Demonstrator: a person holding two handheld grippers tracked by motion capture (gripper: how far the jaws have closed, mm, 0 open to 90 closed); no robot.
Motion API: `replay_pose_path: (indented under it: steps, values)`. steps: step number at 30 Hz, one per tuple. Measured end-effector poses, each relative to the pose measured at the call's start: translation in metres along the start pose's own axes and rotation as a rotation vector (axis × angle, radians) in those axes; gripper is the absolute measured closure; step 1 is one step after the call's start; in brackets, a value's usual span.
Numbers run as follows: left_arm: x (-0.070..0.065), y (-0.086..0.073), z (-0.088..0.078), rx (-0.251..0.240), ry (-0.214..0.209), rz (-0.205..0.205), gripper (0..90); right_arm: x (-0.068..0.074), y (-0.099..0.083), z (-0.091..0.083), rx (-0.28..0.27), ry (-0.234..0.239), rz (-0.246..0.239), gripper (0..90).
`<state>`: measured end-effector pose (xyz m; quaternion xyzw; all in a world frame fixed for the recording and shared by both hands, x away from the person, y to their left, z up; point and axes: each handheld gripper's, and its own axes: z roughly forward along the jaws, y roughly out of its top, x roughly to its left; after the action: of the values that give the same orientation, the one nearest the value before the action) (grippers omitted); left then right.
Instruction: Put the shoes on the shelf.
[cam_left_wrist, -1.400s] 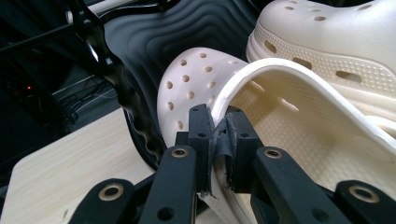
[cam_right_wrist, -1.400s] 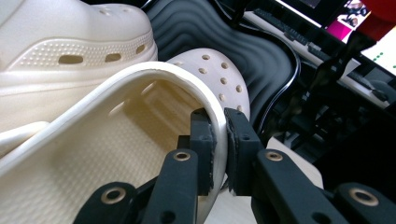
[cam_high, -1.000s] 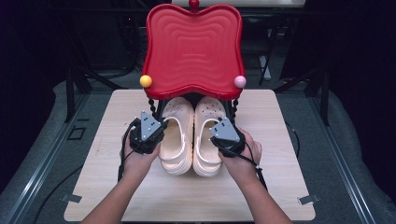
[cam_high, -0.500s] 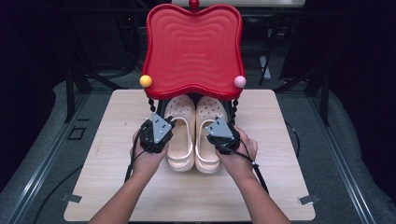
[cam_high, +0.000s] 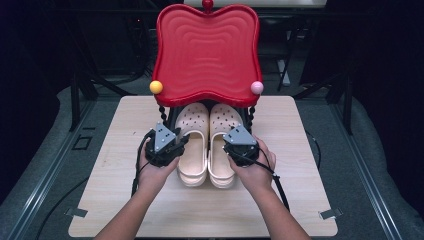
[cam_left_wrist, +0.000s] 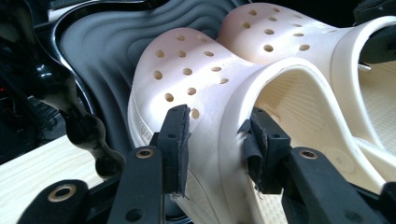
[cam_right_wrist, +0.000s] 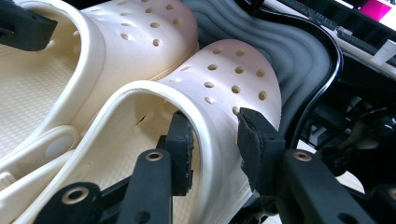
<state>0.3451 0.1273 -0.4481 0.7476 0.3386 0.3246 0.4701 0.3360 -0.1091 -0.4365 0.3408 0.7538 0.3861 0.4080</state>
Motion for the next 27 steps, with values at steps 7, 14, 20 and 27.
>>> replay_pose_path:
  steps: [7, 14, 20, 27]
  values:
    - [-0.002, 0.001, 0.003, 0.006, 0.017, -0.006, 63.0, 0.002, 0.0, 0.001, 0.001, -0.017, -0.018, 66.6]
    - [-0.002, 0.001, 0.003, 0.011, 0.026, -0.052, 59.9, -0.001, -0.004, 0.002, 0.002, -0.027, 0.022, 62.2]
    - [-0.005, -0.002, 0.002, 0.049, 0.062, -0.1, 55.6, -0.004, -0.01, 0.004, 0.042, -0.026, 0.065, 58.6]
    - [-0.007, -0.007, 0.006, 0.082, 0.084, -0.152, 57.7, -0.004, -0.015, 0.006, 0.045, -0.052, 0.117, 61.9]
